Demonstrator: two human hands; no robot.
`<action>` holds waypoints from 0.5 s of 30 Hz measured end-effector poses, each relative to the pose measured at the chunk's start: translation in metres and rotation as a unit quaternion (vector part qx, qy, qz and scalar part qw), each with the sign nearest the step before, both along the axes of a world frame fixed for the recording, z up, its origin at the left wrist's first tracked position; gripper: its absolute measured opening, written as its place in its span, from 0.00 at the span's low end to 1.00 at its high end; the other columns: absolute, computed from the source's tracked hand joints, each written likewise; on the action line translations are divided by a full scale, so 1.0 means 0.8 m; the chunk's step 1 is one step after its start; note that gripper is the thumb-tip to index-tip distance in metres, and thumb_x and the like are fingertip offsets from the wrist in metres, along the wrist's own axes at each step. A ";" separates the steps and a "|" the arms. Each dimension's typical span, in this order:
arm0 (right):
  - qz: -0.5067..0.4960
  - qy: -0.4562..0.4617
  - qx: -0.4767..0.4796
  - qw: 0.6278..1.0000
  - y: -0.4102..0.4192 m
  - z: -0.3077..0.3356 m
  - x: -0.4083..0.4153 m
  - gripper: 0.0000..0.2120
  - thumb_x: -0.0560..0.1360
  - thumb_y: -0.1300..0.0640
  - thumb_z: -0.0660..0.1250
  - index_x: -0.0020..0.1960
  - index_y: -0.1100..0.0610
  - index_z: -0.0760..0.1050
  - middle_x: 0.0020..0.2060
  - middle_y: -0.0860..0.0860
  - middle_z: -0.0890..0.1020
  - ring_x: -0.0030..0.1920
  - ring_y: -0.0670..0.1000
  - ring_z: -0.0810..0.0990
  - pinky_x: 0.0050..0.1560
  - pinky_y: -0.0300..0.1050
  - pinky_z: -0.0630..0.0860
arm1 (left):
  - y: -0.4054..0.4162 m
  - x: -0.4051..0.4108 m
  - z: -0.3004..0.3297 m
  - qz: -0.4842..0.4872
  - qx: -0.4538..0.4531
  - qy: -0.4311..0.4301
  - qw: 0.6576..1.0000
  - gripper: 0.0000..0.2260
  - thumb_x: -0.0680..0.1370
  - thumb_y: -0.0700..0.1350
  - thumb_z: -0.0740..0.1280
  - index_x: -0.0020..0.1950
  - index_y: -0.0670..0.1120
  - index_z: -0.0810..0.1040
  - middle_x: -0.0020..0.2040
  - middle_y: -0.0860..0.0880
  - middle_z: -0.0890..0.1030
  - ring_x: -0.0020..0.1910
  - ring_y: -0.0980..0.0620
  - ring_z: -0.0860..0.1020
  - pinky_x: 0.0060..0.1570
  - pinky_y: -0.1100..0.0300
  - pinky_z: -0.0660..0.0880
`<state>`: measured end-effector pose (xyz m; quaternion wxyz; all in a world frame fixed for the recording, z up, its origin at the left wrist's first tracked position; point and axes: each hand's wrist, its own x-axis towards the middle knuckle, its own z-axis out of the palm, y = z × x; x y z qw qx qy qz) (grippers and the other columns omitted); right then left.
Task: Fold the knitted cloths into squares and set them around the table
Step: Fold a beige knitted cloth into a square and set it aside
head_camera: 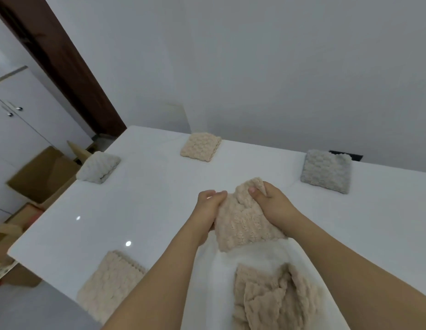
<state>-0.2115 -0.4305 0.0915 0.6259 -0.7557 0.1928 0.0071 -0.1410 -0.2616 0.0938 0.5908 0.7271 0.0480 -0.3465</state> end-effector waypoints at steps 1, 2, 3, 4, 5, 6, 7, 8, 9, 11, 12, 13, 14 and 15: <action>0.009 0.000 0.018 1.000 -0.007 0.010 -0.007 0.13 0.81 0.45 0.58 0.57 0.50 0.77 0.51 0.47 0.83 0.53 0.48 0.81 0.57 0.49 0.77 | -0.008 -0.003 0.006 0.003 -0.007 0.009 1.000 0.17 0.77 0.54 0.68 0.62 0.50 0.69 0.52 0.50 0.80 0.44 0.53 0.82 0.40 0.57 0.78; 0.020 -0.002 0.034 0.999 -0.014 0.015 -0.013 0.13 0.81 0.46 0.58 0.57 0.50 0.77 0.51 0.47 0.83 0.53 0.48 0.82 0.56 0.49 0.77 | -0.017 -0.004 0.008 -0.004 -0.012 0.013 1.000 0.18 0.77 0.52 0.70 0.64 0.51 0.71 0.56 0.48 0.81 0.50 0.50 0.82 0.47 0.53 0.79; 0.031 -0.001 0.044 0.999 -0.021 0.016 -0.019 0.13 0.81 0.46 0.58 0.57 0.50 0.77 0.52 0.47 0.83 0.53 0.48 0.82 0.56 0.48 0.78 | -0.027 -0.006 0.008 -0.023 -0.007 0.010 1.000 0.18 0.75 0.50 0.71 0.64 0.49 0.75 0.57 0.46 0.82 0.53 0.48 0.82 0.53 0.50 0.80; 0.036 0.005 0.051 0.998 -0.031 0.014 -0.026 0.13 0.81 0.46 0.59 0.58 0.50 0.77 0.52 0.47 0.83 0.53 0.48 0.82 0.55 0.47 0.78 | -0.036 -0.009 0.005 -0.048 0.001 0.005 0.999 0.17 0.74 0.48 0.71 0.62 0.47 0.78 0.57 0.45 0.83 0.54 0.46 0.83 0.56 0.49 0.80; 0.035 0.018 0.052 0.998 -0.044 0.009 -0.033 0.14 0.80 0.45 0.59 0.59 0.50 0.77 0.53 0.48 0.83 0.53 0.48 0.82 0.55 0.47 0.78 | -0.046 -0.012 -0.001 -0.068 0.012 -0.002 0.998 0.15 0.74 0.46 0.70 0.60 0.45 0.80 0.55 0.44 0.84 0.53 0.46 0.83 0.56 0.50 0.80; 0.031 0.037 0.050 0.998 -0.060 0.000 -0.040 0.15 0.80 0.44 0.59 0.59 0.51 0.76 0.53 0.48 0.83 0.53 0.49 0.82 0.55 0.48 0.79 | -0.056 -0.017 -0.009 -0.073 0.022 -0.007 0.997 0.13 0.74 0.44 0.70 0.58 0.44 0.81 0.53 0.44 0.85 0.51 0.47 0.84 0.53 0.52 0.80; 0.028 0.064 0.042 0.997 -0.077 -0.011 -0.048 0.15 0.80 0.44 0.60 0.59 0.52 0.76 0.52 0.49 0.83 0.52 0.50 0.82 0.55 0.50 0.79 | -0.065 -0.024 -0.018 -0.071 0.037 -0.013 0.997 0.11 0.76 0.43 0.69 0.56 0.42 0.81 0.51 0.43 0.85 0.48 0.48 0.83 0.49 0.54 0.80; 0.027 0.098 0.029 0.994 -0.096 -0.022 -0.055 0.14 0.80 0.45 0.60 0.57 0.53 0.76 0.51 0.51 0.83 0.51 0.52 0.82 0.54 0.53 0.79 | -0.075 -0.033 -0.028 -0.069 0.052 -0.018 0.996 0.09 0.76 0.42 0.69 0.55 0.41 0.80 0.49 0.43 0.85 0.45 0.48 0.83 0.45 0.55 0.79; 0.033 0.135 0.007 0.990 -0.116 -0.034 -0.063 0.14 0.79 0.46 0.61 0.55 0.55 0.76 0.50 0.53 0.83 0.50 0.53 0.83 0.54 0.55 0.79 | -0.087 -0.045 -0.037 -0.072 0.063 -0.022 0.995 0.08 0.76 0.42 0.69 0.53 0.40 0.80 0.47 0.44 0.84 0.43 0.49 0.82 0.42 0.57 0.79; 0.064 0.187 -0.050 0.979 -0.154 -0.060 -0.081 0.15 0.78 0.50 0.61 0.52 0.62 0.75 0.48 0.57 0.81 0.46 0.55 0.81 0.50 0.53 0.78 | -0.116 -0.078 -0.055 -0.071 0.072 -0.019 0.995 0.06 0.76 0.42 0.70 0.50 0.41 0.78 0.45 0.45 0.83 0.38 0.50 0.81 0.37 0.60 0.77; 0.081 0.199 -0.085 0.973 -0.172 -0.073 -0.090 0.15 0.78 0.52 0.60 0.51 0.65 0.74 0.46 0.57 0.79 0.44 0.55 0.78 0.46 0.50 0.75 | -0.134 -0.096 -0.063 -0.065 0.077 -0.017 0.995 0.05 0.76 0.41 0.71 0.48 0.42 0.77 0.44 0.45 0.82 0.37 0.51 0.81 0.35 0.61 0.77; 0.094 0.201 -0.121 0.968 -0.190 -0.084 -0.100 0.14 0.79 0.53 0.59 0.49 0.65 0.72 0.45 0.57 0.77 0.43 0.54 0.76 0.44 0.48 0.72 | -0.153 -0.115 -0.072 -0.058 0.083 -0.015 0.995 0.06 0.75 0.40 0.71 0.47 0.42 0.75 0.43 0.44 0.82 0.36 0.50 0.81 0.34 0.60 0.78; 0.104 0.197 -0.156 0.962 -0.208 -0.096 -0.111 0.13 0.80 0.53 0.58 0.48 0.63 0.71 0.44 0.56 0.76 0.42 0.54 0.74 0.43 0.48 0.70 | -0.174 -0.134 -0.081 -0.050 0.090 -0.012 0.995 0.07 0.75 0.40 0.72 0.45 0.42 0.74 0.43 0.44 0.81 0.36 0.49 0.81 0.34 0.59 0.80; 0.112 0.193 -0.194 0.955 -0.225 -0.107 -0.123 0.12 0.81 0.53 0.56 0.47 0.62 0.69 0.45 0.55 0.77 0.43 0.53 0.74 0.43 0.48 0.70 | -0.195 -0.153 -0.090 -0.044 0.097 -0.011 0.994 0.07 0.74 0.39 0.72 0.44 0.43 0.74 0.42 0.43 0.81 0.36 0.48 0.81 0.35 0.58 0.81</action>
